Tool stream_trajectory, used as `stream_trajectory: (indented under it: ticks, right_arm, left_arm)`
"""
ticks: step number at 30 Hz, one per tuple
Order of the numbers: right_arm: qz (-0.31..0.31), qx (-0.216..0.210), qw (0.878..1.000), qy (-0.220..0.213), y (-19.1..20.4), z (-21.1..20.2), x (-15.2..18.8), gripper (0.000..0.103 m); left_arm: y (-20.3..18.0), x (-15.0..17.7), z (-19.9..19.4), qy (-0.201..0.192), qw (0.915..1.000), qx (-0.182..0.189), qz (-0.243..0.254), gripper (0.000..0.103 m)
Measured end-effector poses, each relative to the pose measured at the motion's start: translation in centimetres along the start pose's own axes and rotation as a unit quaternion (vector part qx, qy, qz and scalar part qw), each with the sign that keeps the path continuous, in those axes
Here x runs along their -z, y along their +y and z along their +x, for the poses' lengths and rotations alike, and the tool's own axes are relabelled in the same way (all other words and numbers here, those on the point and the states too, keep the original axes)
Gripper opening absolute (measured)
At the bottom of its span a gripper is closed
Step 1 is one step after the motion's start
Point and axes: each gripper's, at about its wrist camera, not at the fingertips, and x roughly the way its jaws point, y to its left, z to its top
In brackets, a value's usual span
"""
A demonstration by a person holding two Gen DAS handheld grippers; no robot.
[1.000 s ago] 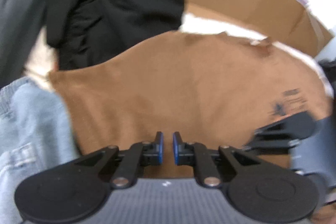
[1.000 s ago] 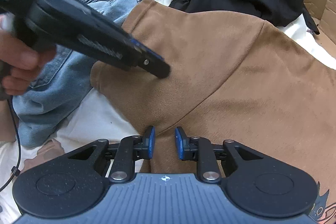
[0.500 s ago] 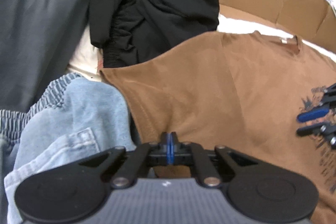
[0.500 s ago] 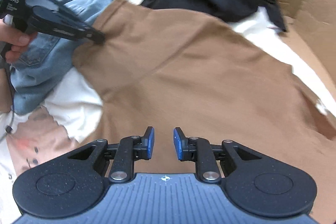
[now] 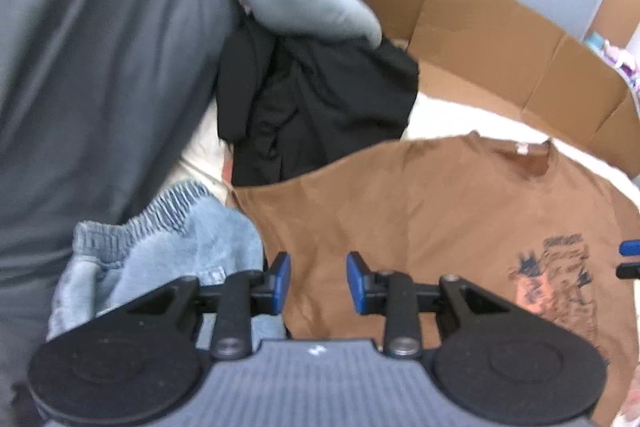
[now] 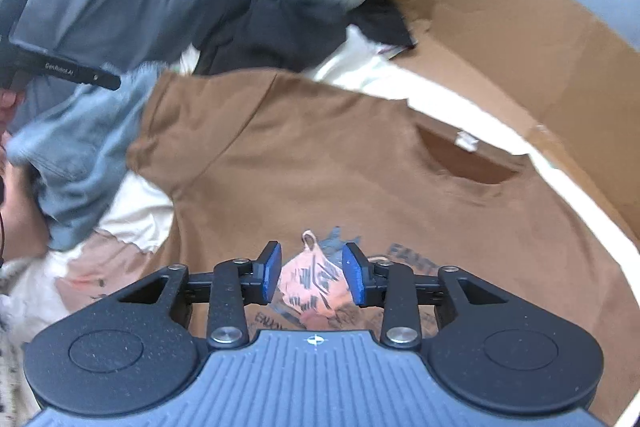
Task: Fold clothes
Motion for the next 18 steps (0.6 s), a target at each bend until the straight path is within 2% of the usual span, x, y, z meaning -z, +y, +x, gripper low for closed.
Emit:
stream_trajectory:
  ticks: [1,3,7,9,11,12,14,17,18]
  right_arm:
    - [0.004,0.000,1.000,-0.003,-0.4,-1.5,-0.1,0.052]
    - [0.009,-0.002,1.000,-0.008,-1.1,-4.6,-0.2,0.053]
    - [0.027,0.001,0.999,-0.030,-2.1,-10.9,-0.4,0.056]
    - [0.048,0.006,0.998,-0.042,-2.7,-13.8,-0.5,0.064]
    - [0.070,0.010,0.996,-0.054,-3.3,-16.8,-0.6,0.081]
    - [0.081,0.014,0.995,-0.059,-3.6,-18.3,-0.6,0.084]
    - [0.107,0.026,0.992,-0.060,-4.1,-20.9,-0.8,0.091]
    - [0.159,0.028,0.984,-0.074,-4.8,-24.6,-0.8,0.102]
    - [0.180,0.038,0.979,-0.086,-4.9,-25.8,-0.7,0.103]
  left_arm:
    - [-0.3,-0.5,-1.2,-0.001,1.0000,0.000,-0.001,0.034]
    - [-0.9,-1.5,-3.8,-0.002,1.0000,0.003,-0.009,0.035]
    - [-2.1,-3.7,-9.2,-0.010,0.9997,0.008,-0.019,0.045]
    - [-2.9,-4.9,-12.1,-0.011,0.9998,0.014,-0.013,0.054]
    - [-3.6,-5.9,-14.9,-0.005,0.9994,0.031,-0.015,0.072]
    - [-3.9,-6.4,-16.5,-0.004,0.9991,0.036,-0.020,0.076]
    - [-4.4,-7.2,-19.4,0.002,0.9989,0.035,-0.032,0.092]
    - [-5.1,-8.3,-23.9,-0.001,0.9987,0.025,-0.043,0.102]
    - [-5.2,-8.4,-25.5,-0.005,0.9986,0.017,-0.051,0.102]
